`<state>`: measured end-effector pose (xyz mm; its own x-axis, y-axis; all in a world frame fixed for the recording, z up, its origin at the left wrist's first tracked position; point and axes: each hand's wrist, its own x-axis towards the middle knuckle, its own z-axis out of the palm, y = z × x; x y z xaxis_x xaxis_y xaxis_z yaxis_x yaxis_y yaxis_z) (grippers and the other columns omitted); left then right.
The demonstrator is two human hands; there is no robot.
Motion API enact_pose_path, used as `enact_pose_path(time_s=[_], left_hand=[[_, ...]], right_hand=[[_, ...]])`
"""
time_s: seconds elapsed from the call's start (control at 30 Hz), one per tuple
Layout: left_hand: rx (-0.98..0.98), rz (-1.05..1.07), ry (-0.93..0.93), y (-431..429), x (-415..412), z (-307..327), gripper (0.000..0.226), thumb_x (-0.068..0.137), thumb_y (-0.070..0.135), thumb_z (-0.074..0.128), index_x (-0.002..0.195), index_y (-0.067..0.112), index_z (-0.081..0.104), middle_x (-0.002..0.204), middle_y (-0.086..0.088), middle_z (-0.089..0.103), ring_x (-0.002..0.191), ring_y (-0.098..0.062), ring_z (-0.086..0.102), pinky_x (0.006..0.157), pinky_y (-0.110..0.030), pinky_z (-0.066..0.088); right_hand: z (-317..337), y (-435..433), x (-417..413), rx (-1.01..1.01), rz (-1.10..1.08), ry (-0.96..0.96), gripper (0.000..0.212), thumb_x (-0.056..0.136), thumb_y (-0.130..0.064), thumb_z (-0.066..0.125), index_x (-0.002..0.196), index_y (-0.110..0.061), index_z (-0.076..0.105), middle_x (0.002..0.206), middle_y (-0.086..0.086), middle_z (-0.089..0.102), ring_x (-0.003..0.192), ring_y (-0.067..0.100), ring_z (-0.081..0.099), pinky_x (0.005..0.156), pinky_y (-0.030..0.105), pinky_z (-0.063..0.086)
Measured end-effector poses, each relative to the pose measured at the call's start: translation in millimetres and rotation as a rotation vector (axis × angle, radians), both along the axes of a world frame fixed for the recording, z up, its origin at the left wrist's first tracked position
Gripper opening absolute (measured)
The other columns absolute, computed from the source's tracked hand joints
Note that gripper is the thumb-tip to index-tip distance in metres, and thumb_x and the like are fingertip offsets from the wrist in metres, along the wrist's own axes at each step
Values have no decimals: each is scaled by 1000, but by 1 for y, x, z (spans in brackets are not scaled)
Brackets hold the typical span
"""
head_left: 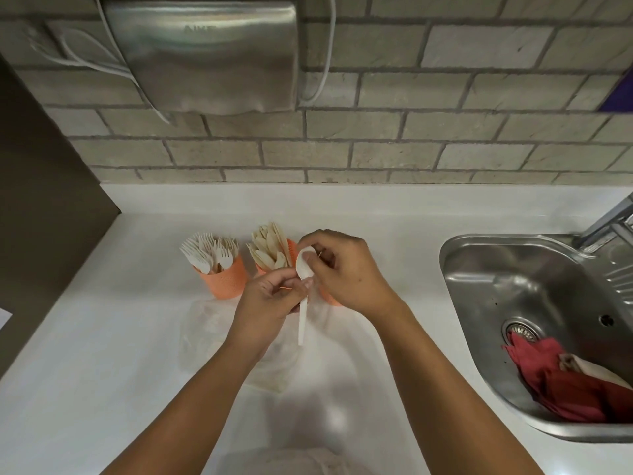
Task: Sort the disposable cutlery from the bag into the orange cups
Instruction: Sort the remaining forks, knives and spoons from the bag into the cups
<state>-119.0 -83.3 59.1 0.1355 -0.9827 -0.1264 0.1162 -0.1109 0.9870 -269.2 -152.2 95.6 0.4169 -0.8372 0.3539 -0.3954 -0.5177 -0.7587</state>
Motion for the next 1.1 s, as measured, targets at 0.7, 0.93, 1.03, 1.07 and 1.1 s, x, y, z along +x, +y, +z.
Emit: enact_pose_path(time_s=[0.7,0.93,1.03,1.07,1.1], left_hand=[[13,164,-192,22,61,-5,19,96,17,73,113,22,77,96,-8,74,75,-11,68,73,-24,56],[23,77,-653,55,109,-36,18,96,16,72,106,31,77,87,11,73,79,-8,67,72,-15,52],[-35,-77,-1017,66,128,-58,25,95,8,70,110,27,76,101,15,67,85,-6,66,80,-20,55],[-37,-135,-1096,69,133,-66,27,93,7,71,110,27,76,105,14,65,91,-8,64,85,-26,55],[-26,-186,-1139,71,136,-72,26,90,9,72,108,27,76,107,14,62,96,-12,61,87,-29,54]], right_hand=[[-40,-39,-36,-174,-328,593,25,95,-17,55,104,-21,77,95,9,59,88,35,53,69,33,37],[-19,-15,-7,-374,-411,360,34,88,-12,54,115,-14,74,107,9,60,94,33,54,76,41,50],[-12,14,27,-356,-187,143,25,90,-10,53,105,-10,74,98,6,62,90,27,58,78,36,49],[-15,26,40,-305,-81,109,22,90,-9,54,103,-9,73,96,6,63,89,24,58,79,36,49],[-21,38,51,-222,27,118,20,91,-10,56,102,-9,72,96,5,63,88,21,58,79,37,51]])
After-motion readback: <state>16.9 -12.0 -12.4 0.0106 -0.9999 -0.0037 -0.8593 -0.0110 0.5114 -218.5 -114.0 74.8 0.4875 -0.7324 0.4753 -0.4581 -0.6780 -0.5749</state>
